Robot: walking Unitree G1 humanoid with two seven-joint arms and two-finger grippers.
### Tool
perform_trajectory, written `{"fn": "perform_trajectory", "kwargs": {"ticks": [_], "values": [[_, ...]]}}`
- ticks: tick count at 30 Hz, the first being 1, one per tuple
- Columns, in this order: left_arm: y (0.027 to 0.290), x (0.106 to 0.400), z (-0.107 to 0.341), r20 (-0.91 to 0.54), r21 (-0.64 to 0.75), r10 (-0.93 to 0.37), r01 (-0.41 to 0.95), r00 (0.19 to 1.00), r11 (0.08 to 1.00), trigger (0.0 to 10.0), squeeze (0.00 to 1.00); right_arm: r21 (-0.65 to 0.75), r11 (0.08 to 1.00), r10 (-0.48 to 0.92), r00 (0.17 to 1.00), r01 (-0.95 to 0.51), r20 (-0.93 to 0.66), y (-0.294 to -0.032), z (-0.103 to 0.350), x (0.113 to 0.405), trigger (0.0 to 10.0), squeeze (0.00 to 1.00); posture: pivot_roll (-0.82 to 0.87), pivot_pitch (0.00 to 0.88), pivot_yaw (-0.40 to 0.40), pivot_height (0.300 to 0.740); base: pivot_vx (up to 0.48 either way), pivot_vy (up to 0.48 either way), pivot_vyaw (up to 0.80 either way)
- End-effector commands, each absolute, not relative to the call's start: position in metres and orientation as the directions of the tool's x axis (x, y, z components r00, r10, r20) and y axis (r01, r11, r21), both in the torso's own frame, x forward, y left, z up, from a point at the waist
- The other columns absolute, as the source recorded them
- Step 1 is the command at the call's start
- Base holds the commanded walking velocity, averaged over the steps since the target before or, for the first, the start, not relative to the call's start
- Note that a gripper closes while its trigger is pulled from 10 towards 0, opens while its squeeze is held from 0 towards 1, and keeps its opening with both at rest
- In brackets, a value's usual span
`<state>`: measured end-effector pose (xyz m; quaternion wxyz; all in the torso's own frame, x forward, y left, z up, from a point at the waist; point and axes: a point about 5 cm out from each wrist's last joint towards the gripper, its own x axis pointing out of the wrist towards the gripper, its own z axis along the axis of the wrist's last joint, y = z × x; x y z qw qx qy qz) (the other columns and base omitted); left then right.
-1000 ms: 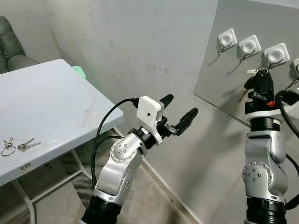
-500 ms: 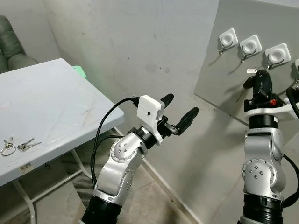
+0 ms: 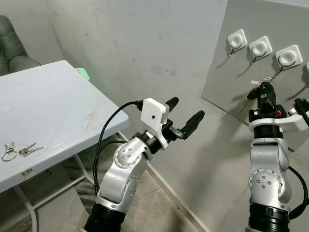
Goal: Hang keys on a hook
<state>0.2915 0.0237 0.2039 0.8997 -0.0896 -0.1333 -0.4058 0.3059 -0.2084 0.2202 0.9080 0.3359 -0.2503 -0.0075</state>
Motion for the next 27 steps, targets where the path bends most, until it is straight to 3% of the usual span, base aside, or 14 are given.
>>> {"fn": "perform_trajectory", "kwargs": {"ticks": [1,7,27], "values": [[0.025,0.291,0.21,0.334,-0.05,-0.697,0.751,0.634,0.659,10.0,0.0,0.569,0.801,-0.152,0.856,-0.186,0.494,-0.205,0.229,0.304,10.0,0.0,-0.06,0.0,-0.007,0.74,0.0,0.0,0.0],[0.024,0.291,0.211,0.334,-0.055,-0.695,0.75,0.636,0.66,10.0,0.0,0.509,0.831,-0.128,0.813,-0.224,0.568,-0.201,0.241,0.3,10.0,0.0,-0.06,0.0,-0.008,0.74,0.0,0.0,0.0],[0.019,0.287,0.214,0.339,-0.031,-0.723,0.775,0.602,0.631,10.0,0.0,0.592,0.785,-0.237,0.796,-0.181,0.558,-0.213,0.244,0.302,10.0,0.0,-0.06,0.0,-0.003,0.74,0.0,0.0,0.0]]}}
